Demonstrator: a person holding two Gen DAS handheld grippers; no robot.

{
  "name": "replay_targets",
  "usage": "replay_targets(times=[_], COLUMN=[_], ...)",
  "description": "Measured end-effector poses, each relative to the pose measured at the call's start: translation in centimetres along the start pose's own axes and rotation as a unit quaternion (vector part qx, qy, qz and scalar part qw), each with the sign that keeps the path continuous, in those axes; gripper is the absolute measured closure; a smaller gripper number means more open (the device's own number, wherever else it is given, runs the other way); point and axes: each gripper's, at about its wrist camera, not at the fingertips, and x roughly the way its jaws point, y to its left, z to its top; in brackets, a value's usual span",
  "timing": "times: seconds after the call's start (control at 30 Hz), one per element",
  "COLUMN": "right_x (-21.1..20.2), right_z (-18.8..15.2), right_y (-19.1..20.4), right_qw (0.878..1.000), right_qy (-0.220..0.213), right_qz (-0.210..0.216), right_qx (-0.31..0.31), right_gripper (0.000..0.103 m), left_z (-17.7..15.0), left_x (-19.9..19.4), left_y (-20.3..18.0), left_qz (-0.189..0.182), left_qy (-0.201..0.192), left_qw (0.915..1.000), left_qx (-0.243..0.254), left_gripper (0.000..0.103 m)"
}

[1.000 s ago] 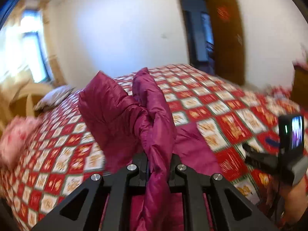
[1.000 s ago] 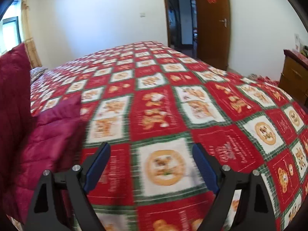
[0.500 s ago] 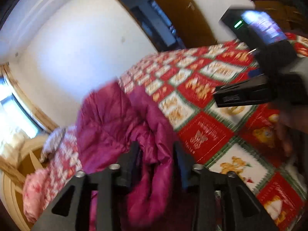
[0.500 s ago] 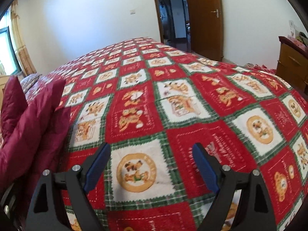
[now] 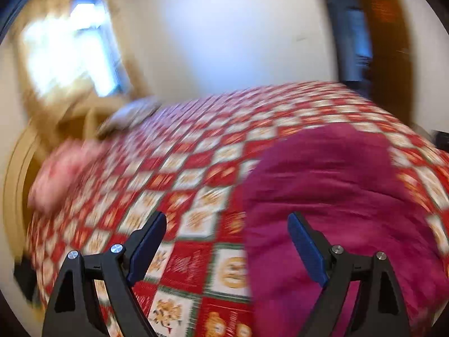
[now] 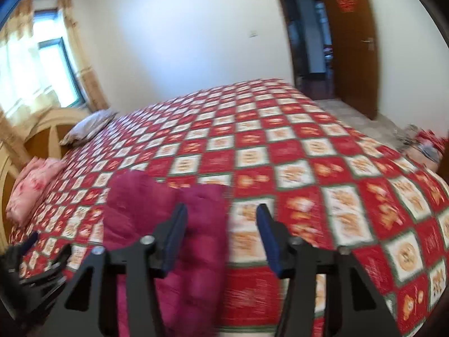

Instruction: Fold large clothes

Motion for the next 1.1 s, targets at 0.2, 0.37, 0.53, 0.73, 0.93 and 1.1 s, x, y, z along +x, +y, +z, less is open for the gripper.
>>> replay_targets(times=[0.2,0.37,0.53,0.73,0.93,1.1], right_x=[5.5,9.4,11.0,11.7,6.7,6.6], right_z=[2.0,-1.3,-5.9,-7.5,-3.7,-1.2], right_y=[7.4,6.1,1.1,-0.3,-0.7,1.3], right_qw=[0.997,0.993,0.992,0.992,0.996,0.999], right_qy=[0.054,0.090,0.105,0.107,0.067,0.040], right_qz=[-0.027,-0.053,-0.071,-0.065,-0.049,-0.008], right_qx=[-0.054,-0.049,0.005,0.010,0.033,0.029], right_gripper=[0.056,0.060,0.060,0.060,0.058,0.051], left_z=[1.2,1.8,1.2,-0.3,1.5,2.7], left_x=[5.0,6.6,8.5,9.6,7.0,7.6], left_y=[1.1,-0.2,-4.2,-7.9,-5.2,-4.9], left_qz=[0.037,-0.029,-0.053,-0.037,-0.039,-0.048], left_qy=[0.029,0.030,0.044,0.051,0.033,0.042], left_qw=[0.9982,0.9967,0.9967,0.9979,0.9986,0.9979], left_qx=[-0.039,-0.069,-0.043,0.018,0.011,-0.014], left_gripper=[0.015,0.014,0.014,0.014,0.014,0.014])
